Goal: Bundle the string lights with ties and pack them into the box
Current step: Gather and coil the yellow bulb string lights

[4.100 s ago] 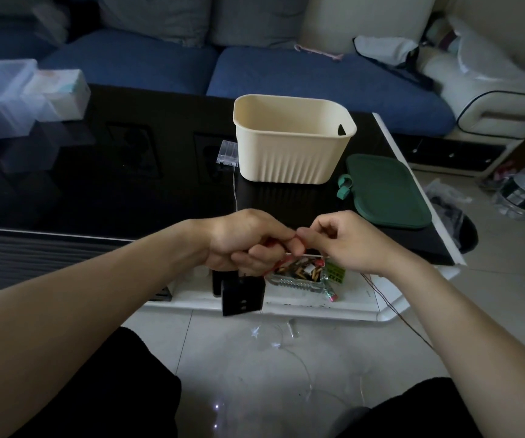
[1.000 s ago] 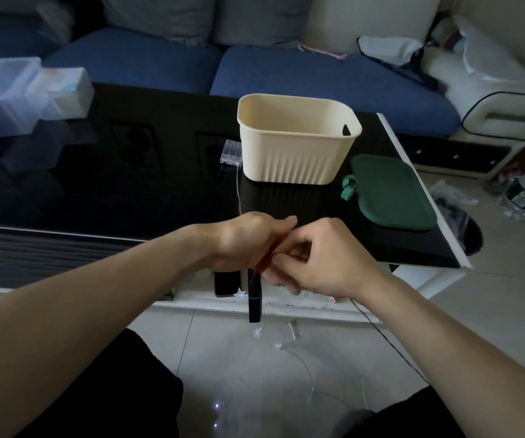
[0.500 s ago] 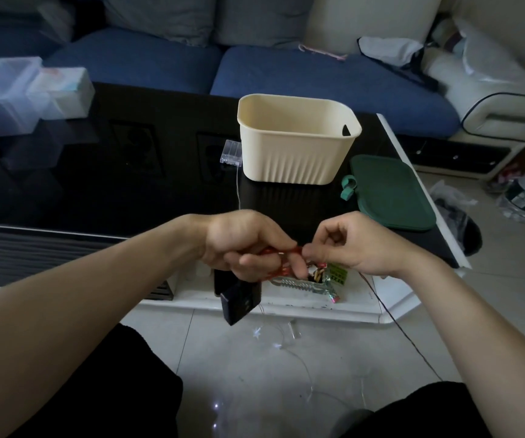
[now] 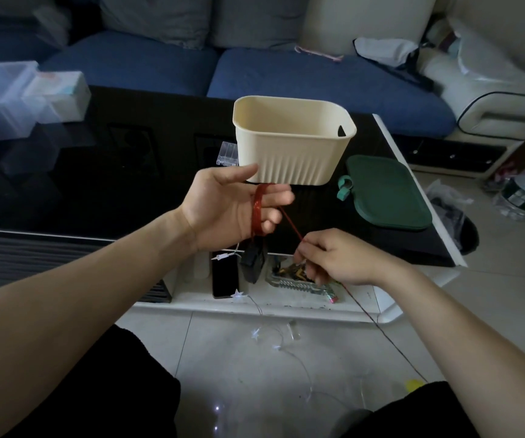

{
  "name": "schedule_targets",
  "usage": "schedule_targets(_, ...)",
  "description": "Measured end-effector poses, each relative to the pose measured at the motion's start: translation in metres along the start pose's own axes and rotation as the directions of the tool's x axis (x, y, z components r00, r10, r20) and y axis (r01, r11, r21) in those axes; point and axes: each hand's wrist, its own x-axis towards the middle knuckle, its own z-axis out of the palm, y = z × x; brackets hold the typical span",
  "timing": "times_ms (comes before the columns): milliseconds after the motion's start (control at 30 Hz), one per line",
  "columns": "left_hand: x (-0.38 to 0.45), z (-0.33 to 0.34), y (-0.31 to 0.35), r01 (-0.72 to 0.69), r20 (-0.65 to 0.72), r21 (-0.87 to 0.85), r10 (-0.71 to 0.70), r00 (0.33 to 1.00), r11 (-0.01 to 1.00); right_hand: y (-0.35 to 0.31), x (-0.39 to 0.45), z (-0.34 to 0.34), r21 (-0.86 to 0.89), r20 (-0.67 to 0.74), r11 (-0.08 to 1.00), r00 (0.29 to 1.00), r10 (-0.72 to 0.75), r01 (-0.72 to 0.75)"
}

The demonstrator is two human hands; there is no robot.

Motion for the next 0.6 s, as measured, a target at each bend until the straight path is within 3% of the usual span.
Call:
schedule_targets(300,0.006,0.006,-0.015,0.021,-0.045,-0.049,-0.023,0.999,0.999,-0.033,-0.006,0.031,-0.246,0.075,0.962,0.992,-0.106,0.121)
schedule_targets(433,0.008,0.006,-0.020,0.112,-0.087,0.015,-0.110,0.990,0.994,-0.038,-0.008,0.036,-0.204,0.044,0.966,0.988,-0.151,0.157)
schedule_targets(600,0.006,0.007,-0.020,0.232,-0.075,0.231,-0.220,0.972,0.945,-0.043,-0.013,0.034,-0.113,-0.036,0.977,0.982,-0.187,0.181)
